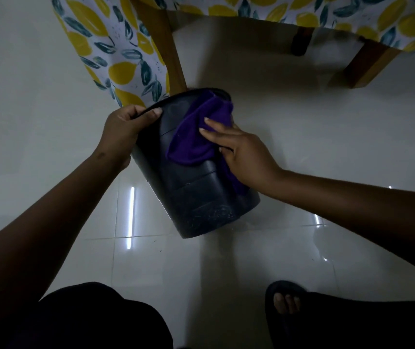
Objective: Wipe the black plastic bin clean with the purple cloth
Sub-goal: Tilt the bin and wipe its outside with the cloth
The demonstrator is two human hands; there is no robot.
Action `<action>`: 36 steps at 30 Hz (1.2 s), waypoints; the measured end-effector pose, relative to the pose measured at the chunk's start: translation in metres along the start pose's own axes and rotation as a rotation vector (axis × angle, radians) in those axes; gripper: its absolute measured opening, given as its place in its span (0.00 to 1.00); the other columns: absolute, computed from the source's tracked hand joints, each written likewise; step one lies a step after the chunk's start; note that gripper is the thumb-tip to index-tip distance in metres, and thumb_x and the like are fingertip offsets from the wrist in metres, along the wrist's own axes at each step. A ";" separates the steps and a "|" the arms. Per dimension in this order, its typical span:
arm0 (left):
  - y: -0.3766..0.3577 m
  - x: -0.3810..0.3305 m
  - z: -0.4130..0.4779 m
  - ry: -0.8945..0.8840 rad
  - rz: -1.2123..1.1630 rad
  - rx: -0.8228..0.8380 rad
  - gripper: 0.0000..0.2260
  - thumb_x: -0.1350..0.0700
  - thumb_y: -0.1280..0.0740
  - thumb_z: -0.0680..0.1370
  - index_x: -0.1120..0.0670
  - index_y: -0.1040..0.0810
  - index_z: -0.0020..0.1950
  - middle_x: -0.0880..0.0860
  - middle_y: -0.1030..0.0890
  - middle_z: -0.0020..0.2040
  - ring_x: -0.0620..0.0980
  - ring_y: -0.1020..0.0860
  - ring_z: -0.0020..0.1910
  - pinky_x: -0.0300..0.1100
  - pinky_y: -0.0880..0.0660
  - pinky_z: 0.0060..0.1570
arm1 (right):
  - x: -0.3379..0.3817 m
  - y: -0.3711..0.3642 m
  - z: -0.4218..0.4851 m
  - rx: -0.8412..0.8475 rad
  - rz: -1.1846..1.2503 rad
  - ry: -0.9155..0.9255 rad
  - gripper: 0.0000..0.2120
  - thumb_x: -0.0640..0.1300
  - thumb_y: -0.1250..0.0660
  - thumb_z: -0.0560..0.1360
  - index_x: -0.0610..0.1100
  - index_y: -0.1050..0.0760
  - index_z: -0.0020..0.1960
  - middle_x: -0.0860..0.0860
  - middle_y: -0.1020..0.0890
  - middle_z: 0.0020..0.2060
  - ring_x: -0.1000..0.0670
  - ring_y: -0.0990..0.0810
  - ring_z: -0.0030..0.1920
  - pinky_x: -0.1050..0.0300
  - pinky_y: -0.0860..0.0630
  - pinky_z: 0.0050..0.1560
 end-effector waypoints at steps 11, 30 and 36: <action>0.003 0.012 0.004 -0.009 0.195 0.155 0.06 0.43 0.30 0.74 0.43 0.21 0.38 0.45 0.22 0.34 0.48 0.25 0.34 0.40 0.29 0.30 | -0.015 0.028 0.015 -0.063 -0.044 -0.020 0.24 0.30 0.40 0.75 0.46 0.31 0.68 0.47 0.32 0.71 0.49 0.38 0.72 0.62 0.47 0.74; -0.042 -0.026 -0.001 -0.415 0.568 0.226 0.20 0.53 0.34 0.80 0.52 0.31 0.71 0.46 0.26 0.66 0.39 0.29 0.64 0.21 0.37 0.59 | -0.044 0.038 0.008 -0.121 0.076 -0.347 0.25 0.31 0.41 0.76 0.49 0.34 0.70 0.51 0.36 0.73 0.54 0.39 0.72 0.86 0.52 0.57; -0.043 -0.029 -0.004 -0.388 0.563 0.204 0.23 0.53 0.30 0.77 0.54 0.29 0.70 0.43 0.27 0.62 0.34 0.31 0.59 0.17 0.38 0.53 | -0.036 0.039 0.025 -0.117 0.016 -0.332 0.25 0.30 0.42 0.76 0.46 0.33 0.70 0.48 0.36 0.73 0.51 0.39 0.73 0.89 0.53 0.53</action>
Point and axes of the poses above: each hand's wrist, its own z-axis towards the middle knuckle, its own y-axis out of the back of the hand, x = y × z, the point moved 8 cm from there along z, towards the middle knuckle
